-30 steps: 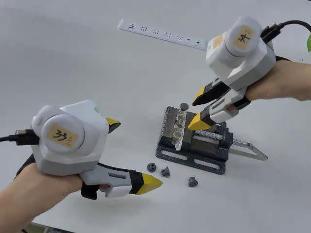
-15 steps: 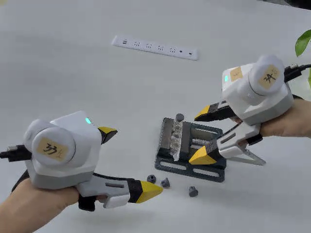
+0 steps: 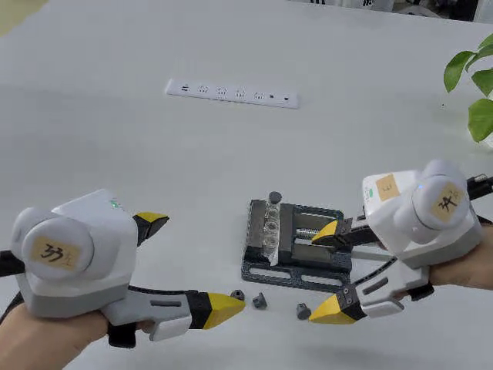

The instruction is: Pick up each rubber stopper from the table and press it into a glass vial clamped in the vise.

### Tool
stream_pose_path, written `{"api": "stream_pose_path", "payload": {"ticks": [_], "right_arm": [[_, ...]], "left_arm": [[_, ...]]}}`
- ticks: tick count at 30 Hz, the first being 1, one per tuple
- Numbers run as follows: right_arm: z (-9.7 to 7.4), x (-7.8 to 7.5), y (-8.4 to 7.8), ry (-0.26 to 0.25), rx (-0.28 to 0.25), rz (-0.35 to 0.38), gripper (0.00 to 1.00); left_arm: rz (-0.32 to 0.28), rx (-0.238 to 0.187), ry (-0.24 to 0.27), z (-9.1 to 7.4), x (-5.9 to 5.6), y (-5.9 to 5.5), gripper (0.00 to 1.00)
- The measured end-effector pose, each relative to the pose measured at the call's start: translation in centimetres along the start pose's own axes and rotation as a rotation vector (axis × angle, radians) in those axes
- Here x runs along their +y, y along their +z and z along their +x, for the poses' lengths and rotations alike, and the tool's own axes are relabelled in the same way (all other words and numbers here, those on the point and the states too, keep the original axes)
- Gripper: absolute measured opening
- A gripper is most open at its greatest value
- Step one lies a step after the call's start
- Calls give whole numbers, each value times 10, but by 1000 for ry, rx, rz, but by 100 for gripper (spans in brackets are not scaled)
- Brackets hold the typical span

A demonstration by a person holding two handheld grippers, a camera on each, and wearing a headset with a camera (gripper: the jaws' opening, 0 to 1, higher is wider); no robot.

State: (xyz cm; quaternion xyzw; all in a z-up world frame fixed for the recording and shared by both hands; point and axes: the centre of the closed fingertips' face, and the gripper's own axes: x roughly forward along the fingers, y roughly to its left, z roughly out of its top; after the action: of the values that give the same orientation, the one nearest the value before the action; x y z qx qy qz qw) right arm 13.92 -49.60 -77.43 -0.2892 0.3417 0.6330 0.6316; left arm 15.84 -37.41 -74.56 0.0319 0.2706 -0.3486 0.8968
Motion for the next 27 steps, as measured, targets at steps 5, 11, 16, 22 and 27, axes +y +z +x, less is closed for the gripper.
{"api": "stream_pose_path", "payload": {"ticks": [5, 11, 16, 22, 27], "right_arm": [[8, 15, -8, 20, 20, -37, 51], [19, 19, -18, 32, 49, -104, 35], [28, 18, -20, 47, 60, -113, 23], [37, 13, -28, 64, 83, -116, 15], [40, 9, -30, 66, 81, -102, 9]], "left_arm": [[3, 1, -2, -3, -3, -1, 93], [7, 1, 0, -5, -4, -3, 92], [10, 2, -1, -5, -7, -2, 92], [5, -1, -1, -5, -10, -3, 92], [2, -1, 1, -6, -12, -4, 92]]}}
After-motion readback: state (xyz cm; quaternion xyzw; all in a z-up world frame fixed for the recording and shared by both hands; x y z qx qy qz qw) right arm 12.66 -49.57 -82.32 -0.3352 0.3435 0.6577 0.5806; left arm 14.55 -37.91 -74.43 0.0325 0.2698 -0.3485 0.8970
